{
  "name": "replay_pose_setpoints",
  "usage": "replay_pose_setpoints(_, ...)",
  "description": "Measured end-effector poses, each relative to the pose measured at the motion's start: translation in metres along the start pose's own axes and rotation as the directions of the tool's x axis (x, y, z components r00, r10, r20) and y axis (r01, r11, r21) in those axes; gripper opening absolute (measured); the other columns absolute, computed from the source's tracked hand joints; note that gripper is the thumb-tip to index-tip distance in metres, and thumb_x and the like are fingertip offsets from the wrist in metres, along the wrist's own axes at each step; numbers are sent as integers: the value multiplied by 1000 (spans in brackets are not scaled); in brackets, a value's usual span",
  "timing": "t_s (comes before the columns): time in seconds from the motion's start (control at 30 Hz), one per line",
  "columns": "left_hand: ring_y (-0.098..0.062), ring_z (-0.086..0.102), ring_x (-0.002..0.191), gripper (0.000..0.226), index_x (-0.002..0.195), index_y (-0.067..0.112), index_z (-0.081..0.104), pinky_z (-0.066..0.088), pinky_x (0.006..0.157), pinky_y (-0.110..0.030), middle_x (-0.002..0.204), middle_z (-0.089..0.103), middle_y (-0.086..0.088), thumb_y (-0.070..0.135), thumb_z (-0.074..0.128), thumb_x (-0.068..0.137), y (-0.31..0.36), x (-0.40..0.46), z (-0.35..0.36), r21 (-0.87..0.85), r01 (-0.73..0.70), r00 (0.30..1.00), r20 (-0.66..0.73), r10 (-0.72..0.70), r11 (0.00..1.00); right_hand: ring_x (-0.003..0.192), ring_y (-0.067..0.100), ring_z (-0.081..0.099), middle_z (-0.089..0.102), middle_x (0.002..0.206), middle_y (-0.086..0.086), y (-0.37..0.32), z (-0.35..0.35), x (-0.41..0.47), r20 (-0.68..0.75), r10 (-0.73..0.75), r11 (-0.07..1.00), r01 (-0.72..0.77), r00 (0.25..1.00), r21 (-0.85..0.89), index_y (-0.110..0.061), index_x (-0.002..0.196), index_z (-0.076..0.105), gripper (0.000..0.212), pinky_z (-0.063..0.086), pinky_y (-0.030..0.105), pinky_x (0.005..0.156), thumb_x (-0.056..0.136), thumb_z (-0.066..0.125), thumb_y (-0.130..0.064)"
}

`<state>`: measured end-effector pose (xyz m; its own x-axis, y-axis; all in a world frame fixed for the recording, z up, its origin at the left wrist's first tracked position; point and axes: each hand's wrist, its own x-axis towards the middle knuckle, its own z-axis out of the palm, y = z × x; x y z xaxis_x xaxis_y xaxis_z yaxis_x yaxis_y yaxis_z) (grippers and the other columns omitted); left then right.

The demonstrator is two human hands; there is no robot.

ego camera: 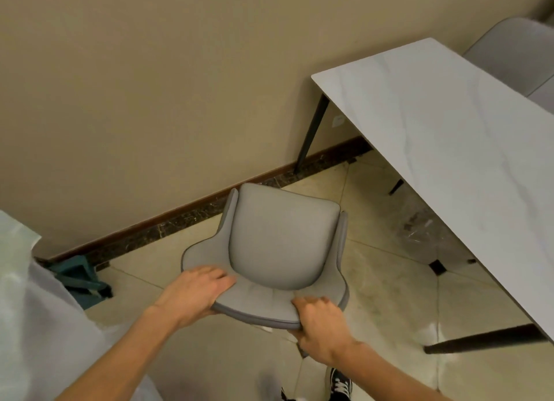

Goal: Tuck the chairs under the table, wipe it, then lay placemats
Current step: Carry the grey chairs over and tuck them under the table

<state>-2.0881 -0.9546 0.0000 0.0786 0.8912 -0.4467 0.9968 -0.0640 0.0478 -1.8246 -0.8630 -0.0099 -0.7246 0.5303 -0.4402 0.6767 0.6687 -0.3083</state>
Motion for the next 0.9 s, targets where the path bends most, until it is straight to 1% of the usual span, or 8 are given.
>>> replay_pose_setpoints(0.07,-17,43,136,61,144,33,39,34,115,-38,146,46,4,42,64,89,0,3,-5,44,-2,1000,18,2,999,99,25,61,65,108,2,-10,6,-9,-49,31,1000,-31,998,5,-20,110,59,35,44,32,87,81,64,-40)
replay_pose_setpoints(0.17,-19,43,136,61,144,30,42,32,116,-39,147,48,2,37,65,88,3,20,-18,102,-47,999,2,47,994,69,15,66,67,78,-8,-4,7,-11,-89,110,992,-105,990,63,-27,84,62,41,49,23,61,52,82,-42)
replay_pose_setpoints(0.3,-19,43,137,63,145,29,42,31,115,-39,147,47,3,33,66,87,-1,44,-32,136,-87,996,-2,88,987,103,25,60,61,115,0,12,0,-1,-84,110,992,-104,990,77,-21,118,53,43,45,33,86,78,66,-32)
replay_pose_setpoints(0.4,-17,42,137,62,143,34,43,31,114,-38,146,47,7,36,67,86,-25,52,-35,129,-64,998,0,65,990,107,26,56,59,120,2,3,-7,18,-140,98,992,-87,985,88,-19,120,50,35,42,33,88,87,58,-29)
replay_pose_setpoints(0.57,-19,53,129,65,132,35,56,42,107,-41,136,58,5,36,80,71,-62,58,-41,132,-22,1000,1,22,991,81,21,65,66,92,-3,-19,-7,47,-162,123,989,-107,979,105,-22,98,55,41,49,29,67,66,78,-36)
replay_pose_setpoints(0.7,-21,58,124,73,127,31,63,47,104,-43,132,63,1,33,90,59,-83,60,-49,134,24,1000,-5,-23,991,108,31,54,58,118,9,-30,-10,71,-148,87,992,-72,985,102,-13,115,50,34,42,39,91,87,62,-28)
replay_pose_setpoints(0.8,-18,64,116,82,121,32,66,49,98,-40,124,67,2,37,95,44,-89,63,-51,140,39,999,1,-39,989,117,32,51,55,125,10,-31,-3,85,-131,89,991,-75,987,114,-13,123,49,45,38,39,102,82,63,-25)
replay_pose_setpoints(0.9,-17,60,122,82,127,33,61,45,104,-38,130,63,3,37,92,52,-93,65,-50,115,-7,999,48,1,993,119,29,50,54,126,7,-27,0,92,-73,89,989,-79,993,128,-17,125,48,55,36,38,104,74,66,-27)
